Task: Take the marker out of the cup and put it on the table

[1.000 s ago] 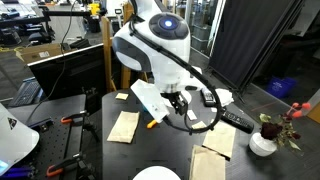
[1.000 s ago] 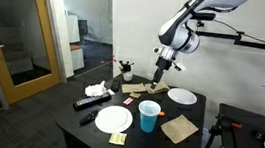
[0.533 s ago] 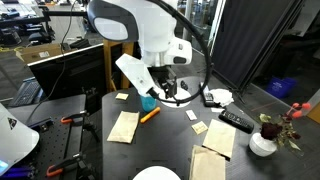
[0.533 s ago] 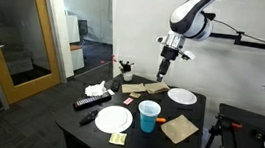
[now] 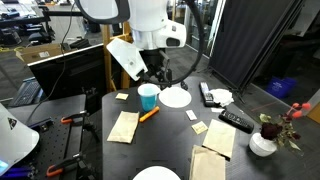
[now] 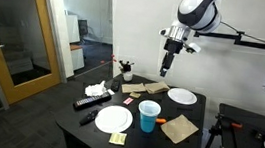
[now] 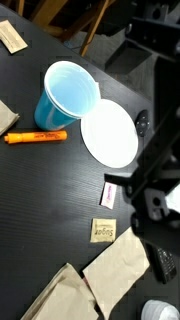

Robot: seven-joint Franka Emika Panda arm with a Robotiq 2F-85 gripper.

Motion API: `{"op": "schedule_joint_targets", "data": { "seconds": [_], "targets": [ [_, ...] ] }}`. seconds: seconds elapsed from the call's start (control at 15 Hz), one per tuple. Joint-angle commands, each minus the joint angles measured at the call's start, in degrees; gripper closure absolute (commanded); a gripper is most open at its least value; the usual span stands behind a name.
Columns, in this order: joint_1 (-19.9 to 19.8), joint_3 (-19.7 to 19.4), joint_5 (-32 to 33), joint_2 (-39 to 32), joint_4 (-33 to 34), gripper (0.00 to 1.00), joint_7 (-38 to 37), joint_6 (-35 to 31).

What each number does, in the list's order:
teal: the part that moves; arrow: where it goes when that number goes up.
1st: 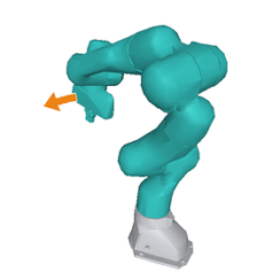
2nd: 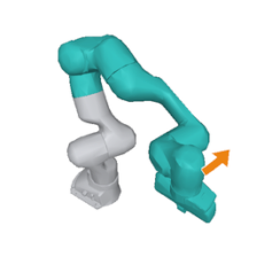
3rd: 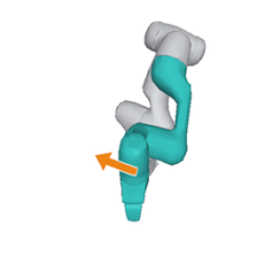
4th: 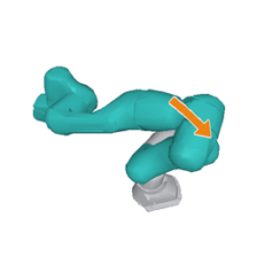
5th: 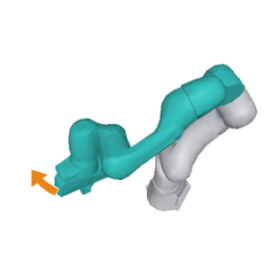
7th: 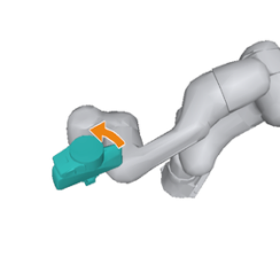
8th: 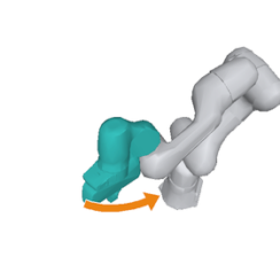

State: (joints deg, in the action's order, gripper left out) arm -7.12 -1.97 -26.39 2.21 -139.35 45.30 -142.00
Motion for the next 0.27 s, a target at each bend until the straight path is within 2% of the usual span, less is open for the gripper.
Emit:
{"op": "schedule_joint_targets", "data": {
  "seconds": [0.0, 0.2],
  "targets": [
    [1.35, -1.4, 0.16, -0.19, 0.03, 0.0, -0.13, 0.06],
    [1.35, -1.44, 0.15, -0.32, 0.04, 0.0, -0.11, 0.06]
  ]
}}
